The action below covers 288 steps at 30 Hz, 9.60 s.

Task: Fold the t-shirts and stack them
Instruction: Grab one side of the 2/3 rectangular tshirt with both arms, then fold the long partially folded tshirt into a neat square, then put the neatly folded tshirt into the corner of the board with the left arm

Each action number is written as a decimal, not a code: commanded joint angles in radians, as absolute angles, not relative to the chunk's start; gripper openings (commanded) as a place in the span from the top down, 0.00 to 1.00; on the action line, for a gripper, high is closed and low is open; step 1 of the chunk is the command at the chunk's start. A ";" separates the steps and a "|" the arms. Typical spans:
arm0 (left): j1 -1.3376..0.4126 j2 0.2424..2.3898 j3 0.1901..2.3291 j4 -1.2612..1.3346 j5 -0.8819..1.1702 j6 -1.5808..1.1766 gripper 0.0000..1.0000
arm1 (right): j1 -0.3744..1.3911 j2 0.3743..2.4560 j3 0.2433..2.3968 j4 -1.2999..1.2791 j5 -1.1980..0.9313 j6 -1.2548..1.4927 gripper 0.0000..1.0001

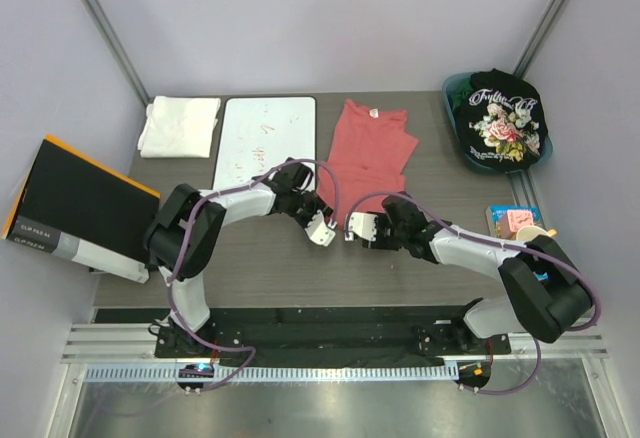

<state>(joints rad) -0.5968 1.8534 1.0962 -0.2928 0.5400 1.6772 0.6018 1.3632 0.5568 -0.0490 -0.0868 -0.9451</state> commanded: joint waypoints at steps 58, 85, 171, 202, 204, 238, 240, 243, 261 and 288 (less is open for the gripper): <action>-0.627 1.516 1.305 -0.759 0.632 1.555 1.00 | 0.657 1.075 1.008 -0.706 -0.083 -1.000 0.99; -0.476 1.712 1.152 0.332 0.376 1.104 0.16 | 0.512 1.411 0.824 0.203 0.396 -0.875 0.10; -0.515 2.045 1.207 -0.058 0.658 -0.649 1.00 | 0.209 1.506 0.916 -0.374 -0.025 -0.221 0.08; -0.270 2.080 1.932 -0.807 0.192 0.038 1.00 | 0.147 1.404 1.051 -0.365 0.074 -0.342 0.09; -0.247 2.111 1.972 -0.827 0.170 0.087 1.00 | 0.144 1.402 1.052 -0.361 0.074 -0.345 0.09; 0.094 2.310 2.442 -0.718 -0.112 0.584 1.00 | 0.123 1.384 1.046 -0.347 0.069 -0.341 0.10; 0.110 2.312 2.439 -0.692 -0.114 0.591 1.00 | 0.123 1.381 1.045 -0.347 0.067 -0.339 0.10; 0.123 2.309 2.430 -0.634 -0.127 0.607 1.00 | 0.123 1.385 1.043 -0.348 0.067 -0.339 0.10; 0.129 2.284 2.267 -0.450 -0.301 0.660 1.00 | 0.109 1.387 1.035 -0.341 0.060 -0.339 0.10; 0.121 2.241 1.987 -0.060 -0.551 0.690 0.00 | 0.091 1.358 1.012 -0.347 0.045 -0.322 0.08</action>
